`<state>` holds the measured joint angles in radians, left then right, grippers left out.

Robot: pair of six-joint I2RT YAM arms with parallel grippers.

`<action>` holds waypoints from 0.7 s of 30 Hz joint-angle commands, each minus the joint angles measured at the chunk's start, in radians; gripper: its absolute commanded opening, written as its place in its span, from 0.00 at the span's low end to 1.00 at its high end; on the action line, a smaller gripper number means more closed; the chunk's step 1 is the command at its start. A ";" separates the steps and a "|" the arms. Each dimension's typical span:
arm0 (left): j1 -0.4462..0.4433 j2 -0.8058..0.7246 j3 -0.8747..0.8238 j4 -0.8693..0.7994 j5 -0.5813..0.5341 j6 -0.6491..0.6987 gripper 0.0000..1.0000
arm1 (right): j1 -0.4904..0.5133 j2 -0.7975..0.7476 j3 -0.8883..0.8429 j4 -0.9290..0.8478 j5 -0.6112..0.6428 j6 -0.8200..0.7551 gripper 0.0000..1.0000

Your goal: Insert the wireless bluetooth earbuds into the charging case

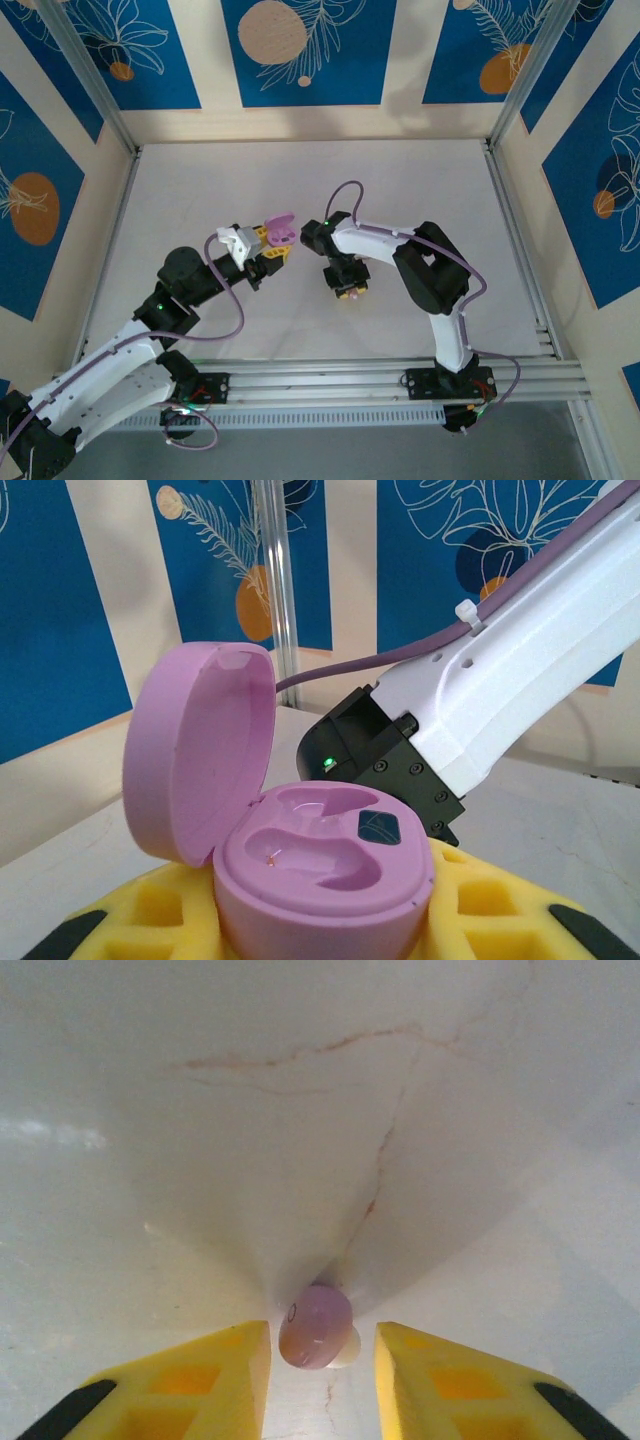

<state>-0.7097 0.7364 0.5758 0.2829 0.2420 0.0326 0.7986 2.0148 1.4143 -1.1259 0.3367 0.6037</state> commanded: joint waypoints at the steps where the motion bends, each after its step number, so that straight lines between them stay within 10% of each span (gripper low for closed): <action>1: -0.003 -0.002 0.021 0.022 0.014 -0.011 0.23 | 0.008 -0.002 0.025 -0.042 -0.013 0.020 0.36; 21: -0.004 0.009 0.021 0.031 0.022 -0.023 0.23 | -0.078 -0.041 -0.049 0.069 -0.134 0.051 0.34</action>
<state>-0.7097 0.7464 0.5762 0.2832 0.2424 0.0277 0.7296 1.9835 1.3827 -1.0580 0.2302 0.6327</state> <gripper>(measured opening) 0.333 0.350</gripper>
